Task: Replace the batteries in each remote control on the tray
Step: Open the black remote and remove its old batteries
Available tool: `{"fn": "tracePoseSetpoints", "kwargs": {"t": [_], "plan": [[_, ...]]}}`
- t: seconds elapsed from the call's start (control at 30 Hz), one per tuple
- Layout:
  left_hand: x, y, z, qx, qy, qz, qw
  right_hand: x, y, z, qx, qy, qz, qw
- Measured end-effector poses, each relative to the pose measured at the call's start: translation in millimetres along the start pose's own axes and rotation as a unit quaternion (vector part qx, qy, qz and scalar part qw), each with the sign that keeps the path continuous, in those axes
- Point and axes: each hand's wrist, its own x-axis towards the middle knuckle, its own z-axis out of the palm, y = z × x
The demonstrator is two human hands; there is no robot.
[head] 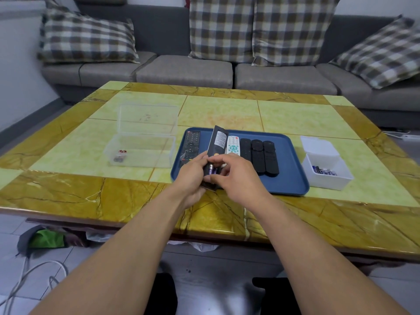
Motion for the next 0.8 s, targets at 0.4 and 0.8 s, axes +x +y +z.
{"fn": "tracePoseSetpoints", "kwargs": {"t": [0.4,0.8], "plan": [[-5,-1,3,0.026,-0.020,0.012,0.999,-1,0,14,0.094,0.025,0.106,0.990],[-4,1,2,0.073,-0.054,0.040,0.995,1,1,1,0.196,0.008,0.162,0.967]]}}
